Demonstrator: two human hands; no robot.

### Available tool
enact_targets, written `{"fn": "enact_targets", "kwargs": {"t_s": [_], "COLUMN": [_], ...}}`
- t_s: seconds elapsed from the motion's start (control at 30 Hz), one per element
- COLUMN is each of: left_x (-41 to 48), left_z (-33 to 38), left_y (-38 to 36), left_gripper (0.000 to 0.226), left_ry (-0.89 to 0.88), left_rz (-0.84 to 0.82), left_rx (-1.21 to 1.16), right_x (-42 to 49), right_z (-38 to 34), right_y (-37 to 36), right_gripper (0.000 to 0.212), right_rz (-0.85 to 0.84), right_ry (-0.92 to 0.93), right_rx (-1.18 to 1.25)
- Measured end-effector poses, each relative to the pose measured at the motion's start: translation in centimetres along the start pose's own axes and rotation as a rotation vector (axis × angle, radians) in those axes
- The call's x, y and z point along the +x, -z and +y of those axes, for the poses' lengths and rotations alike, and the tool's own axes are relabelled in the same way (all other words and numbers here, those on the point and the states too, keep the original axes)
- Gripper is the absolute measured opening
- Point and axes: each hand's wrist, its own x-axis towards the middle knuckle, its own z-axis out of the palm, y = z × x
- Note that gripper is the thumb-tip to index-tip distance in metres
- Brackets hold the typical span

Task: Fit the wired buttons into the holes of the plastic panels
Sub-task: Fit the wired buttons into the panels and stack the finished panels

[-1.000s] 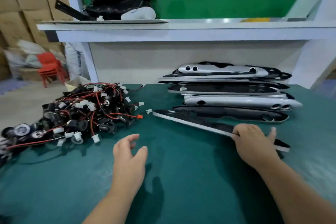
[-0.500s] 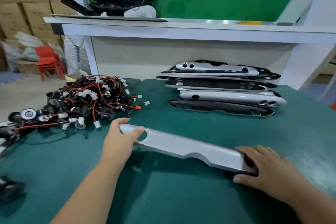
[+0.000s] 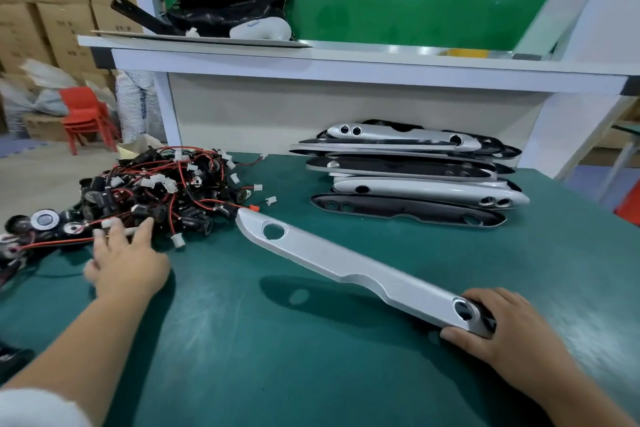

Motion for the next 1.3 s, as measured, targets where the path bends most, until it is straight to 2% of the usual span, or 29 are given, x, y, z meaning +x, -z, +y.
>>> {"fn": "enact_targets", "kwargs": {"t_s": [0.13,0.2,0.27,0.37,0.47,0.7,0.83,0.9,0.93,1.0,1.1,1.2,1.3], "left_x": [2.2,2.5,2.5,1.3,-1.1,-9.0,-9.8,-8.8,-7.9,-5.4,-2.0,-0.2,1.1], "left_z": [-0.7,-0.7,-0.7,-0.1,1.4,7.6,8.8,8.0,7.3,5.4,1.4,-2.5,-5.1], "left_y": [1.0,1.3,1.2,0.9,0.7,0.5,-0.6,-0.3,0.1,1.1,2.3,3.1,3.0], "left_gripper": [0.046,0.034,0.032,0.028,0.022,0.028,0.046,0.048,0.050,0.053,0.061,0.061,0.056], "left_ry": [-0.096,-0.134,-0.218,-0.305,-0.446,-0.813,-0.709,-0.643,-0.596,-0.461,-0.310,-0.305,-0.353], "left_rz": [0.089,0.079,0.049,0.125,0.208,0.125,-0.008,0.018,0.024,-0.051,-0.312,-0.490,-0.456], "left_rx": [0.149,0.186,0.259,0.152,0.162,0.004,-0.094,-0.128,-0.071,0.205,0.515,0.482,0.436], "right_x": [0.1,0.2,0.2,0.2,0.2,0.4,0.4,0.4,0.4,0.3,0.3,0.4,0.5], "right_z": [0.1,0.2,0.2,0.2,0.2,1.2,2.1,2.2,2.2,2.2,2.2,2.2,2.3], "right_y": [0.1,0.2,0.2,0.1,0.1,0.4,0.3,0.3,0.2,0.2,0.2,0.2,0.3], "right_gripper": [0.065,0.065,0.063,0.063,0.061,0.054,0.043,0.042,0.042,0.044,0.045,0.044,0.045], "right_rz": [-0.026,-0.032,-0.028,-0.018,0.005,0.146,0.172,0.173,0.174,0.165,0.139,0.131,0.138], "right_ry": [-0.026,-0.032,-0.029,-0.032,-0.061,-0.234,-0.298,-0.300,-0.301,-0.301,-0.292,-0.285,-0.290], "right_rx": [0.009,0.010,0.015,0.040,0.066,0.098,0.132,0.144,0.147,0.142,0.126,0.126,0.125]}}
